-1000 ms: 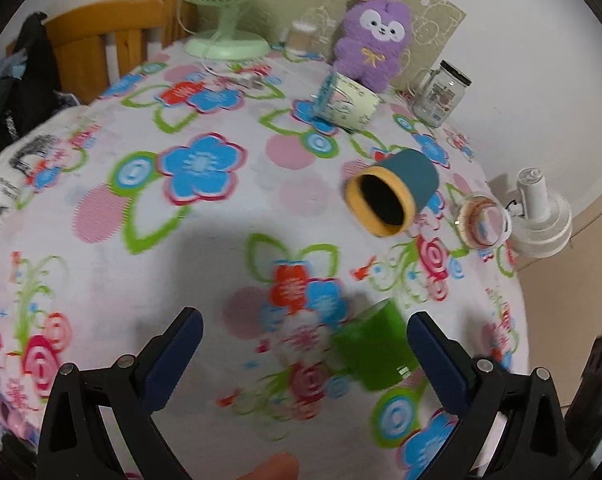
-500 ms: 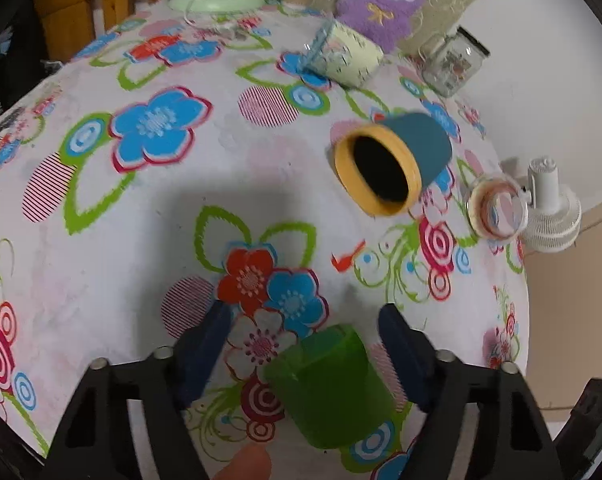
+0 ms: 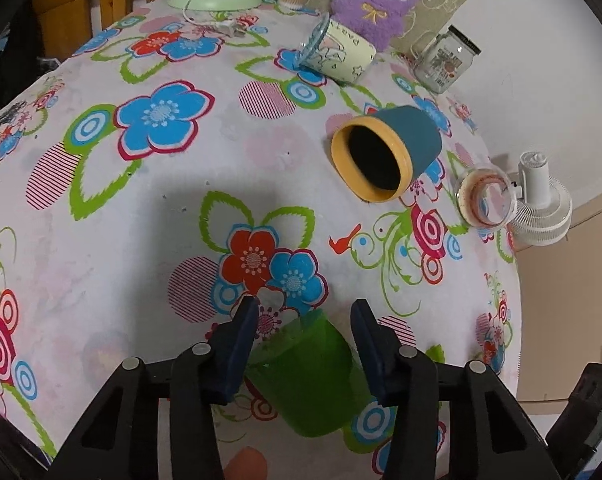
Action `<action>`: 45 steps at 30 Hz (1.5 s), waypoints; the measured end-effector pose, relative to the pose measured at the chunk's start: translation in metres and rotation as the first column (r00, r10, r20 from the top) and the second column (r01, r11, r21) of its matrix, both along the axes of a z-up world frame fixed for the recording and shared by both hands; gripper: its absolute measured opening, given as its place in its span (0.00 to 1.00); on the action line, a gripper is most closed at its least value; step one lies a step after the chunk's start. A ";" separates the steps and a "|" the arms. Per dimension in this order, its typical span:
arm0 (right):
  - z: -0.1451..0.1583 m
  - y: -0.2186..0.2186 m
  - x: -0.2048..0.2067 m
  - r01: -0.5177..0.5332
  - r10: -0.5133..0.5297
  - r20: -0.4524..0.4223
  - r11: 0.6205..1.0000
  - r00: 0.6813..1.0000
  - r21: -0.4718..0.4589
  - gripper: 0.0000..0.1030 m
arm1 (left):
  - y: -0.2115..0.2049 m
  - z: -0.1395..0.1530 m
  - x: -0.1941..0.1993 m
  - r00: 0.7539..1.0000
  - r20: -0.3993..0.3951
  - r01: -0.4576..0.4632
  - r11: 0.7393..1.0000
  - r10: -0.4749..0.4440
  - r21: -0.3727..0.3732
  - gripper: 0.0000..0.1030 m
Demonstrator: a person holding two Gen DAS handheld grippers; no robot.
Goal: Flip cup upside down
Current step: 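Rotate the green cup with the left gripper and set it on the sheet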
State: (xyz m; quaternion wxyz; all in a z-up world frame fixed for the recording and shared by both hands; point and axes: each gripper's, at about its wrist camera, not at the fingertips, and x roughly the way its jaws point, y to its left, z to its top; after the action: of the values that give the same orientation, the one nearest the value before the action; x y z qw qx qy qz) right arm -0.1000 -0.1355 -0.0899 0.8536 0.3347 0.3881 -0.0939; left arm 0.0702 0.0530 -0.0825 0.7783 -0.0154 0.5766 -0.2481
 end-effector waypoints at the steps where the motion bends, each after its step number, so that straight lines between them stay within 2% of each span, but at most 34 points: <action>1: 0.000 0.001 0.000 -0.002 0.002 0.000 1.000 1.000 -0.002 0.72 | 0.001 0.003 -0.001 1.000 0.010 -0.001 1.000 0.001 -0.001 0.44; 3: 0.001 0.001 0.001 -0.002 0.002 0.000 1.000 1.000 -0.005 0.72 | 0.004 0.006 -0.001 1.000 0.020 -0.003 1.000 0.003 -0.005 0.45; 5: 0.000 0.002 0.001 -0.005 0.005 0.000 1.000 1.000 -0.006 0.72 | 0.005 0.006 -0.001 1.000 0.006 0.000 1.000 0.000 -0.008 0.53; 7: -0.001 0.003 0.001 -0.007 0.007 -0.002 1.000 1.000 -0.004 0.72 | 0.009 0.003 -0.001 0.999 -0.030 -0.025 0.999 0.024 -0.030 0.86; 9: -0.002 0.003 0.001 -0.011 0.011 -0.004 1.000 1.000 0.000 0.72 | 0.014 -0.002 -0.001 0.997 -0.060 -0.055 0.997 0.052 -0.055 0.94; 11: -0.003 0.003 0.001 -0.011 0.011 -0.005 1.000 1.000 0.002 0.72 | 0.012 -0.007 -0.002 0.996 -0.070 -0.057 0.998 0.055 -0.035 0.93; 12: -0.003 0.002 0.000 -0.010 0.010 -0.004 1.000 1.000 0.001 0.72 | 0.011 -0.008 -0.002 0.996 -0.069 -0.057 0.998 0.055 -0.026 0.88; 13: -0.002 0.002 0.000 -0.007 0.007 -0.002 1.000 1.000 0.000 0.72 | 0.010 -0.010 -0.003 0.996 -0.065 -0.061 0.998 0.060 -0.019 0.75; 15: -0.002 0.001 -0.001 -0.004 0.004 -0.001 1.000 1.000 -0.003 0.72 | 0.008 -0.012 -0.003 0.997 -0.064 -0.051 0.999 0.050 -0.007 0.59; 19: -0.002 0.001 -0.002 -0.003 0.003 -0.001 1.000 1.000 -0.003 0.72 | 0.010 -0.004 -0.004 0.998 -0.025 -0.050 0.998 0.049 -0.027 0.51; 22: -0.002 0.003 -0.001 -0.010 0.010 0.000 1.000 1.000 0.000 0.72 | 0.013 0.009 -0.005 0.997 0.051 -0.050 0.998 0.052 -0.033 0.51; 24: -0.001 0.004 0.000 -0.014 0.014 0.003 1.000 1.000 0.000 0.72 | 0.014 0.016 -0.006 0.995 0.089 -0.046 0.999 0.049 -0.027 0.41; 35: 0.001 0.011 0.006 -0.034 0.034 0.004 0.999 0.999 -0.010 0.72 | 0.016 0.023 -0.006 0.992 0.119 -0.025 0.999 0.031 -0.045 0.42; 38: 0.001 0.011 0.006 -0.037 0.037 0.003 0.999 0.999 -0.009 0.72 | 0.018 0.023 -0.006 0.994 0.104 -0.029 0.998 0.034 -0.054 0.44; 39: 0.000 0.011 0.006 -0.038 0.038 0.002 0.999 0.999 -0.009 0.72 | 0.020 0.023 -0.005 0.995 0.091 -0.034 0.997 0.039 -0.064 0.49; 42: -0.003 0.011 0.008 -0.041 0.041 -0.006 0.999 0.999 -0.005 0.72 | 0.029 0.018 -0.003 0.996 0.034 -0.078 0.991 0.082 -0.110 0.85; 43: -0.004 0.011 0.008 -0.042 0.042 -0.007 0.999 0.999 -0.002 0.72 | 0.032 0.018 -0.003 0.995 0.026 -0.093 0.989 0.096 -0.118 0.90; 45: -0.005 0.012 0.010 -0.045 0.045 -0.013 0.999 0.999 0.000 0.72 | 0.037 0.014 -0.001 0.992 -0.001 -0.128 0.984 0.128 -0.124 0.91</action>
State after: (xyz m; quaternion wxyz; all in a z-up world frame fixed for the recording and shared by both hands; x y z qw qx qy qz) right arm -0.0899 -0.1236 -0.0953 0.8529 0.3253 0.4010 -0.0767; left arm 0.0688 0.0901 -0.0685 0.7923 -0.0996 0.5552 -0.2328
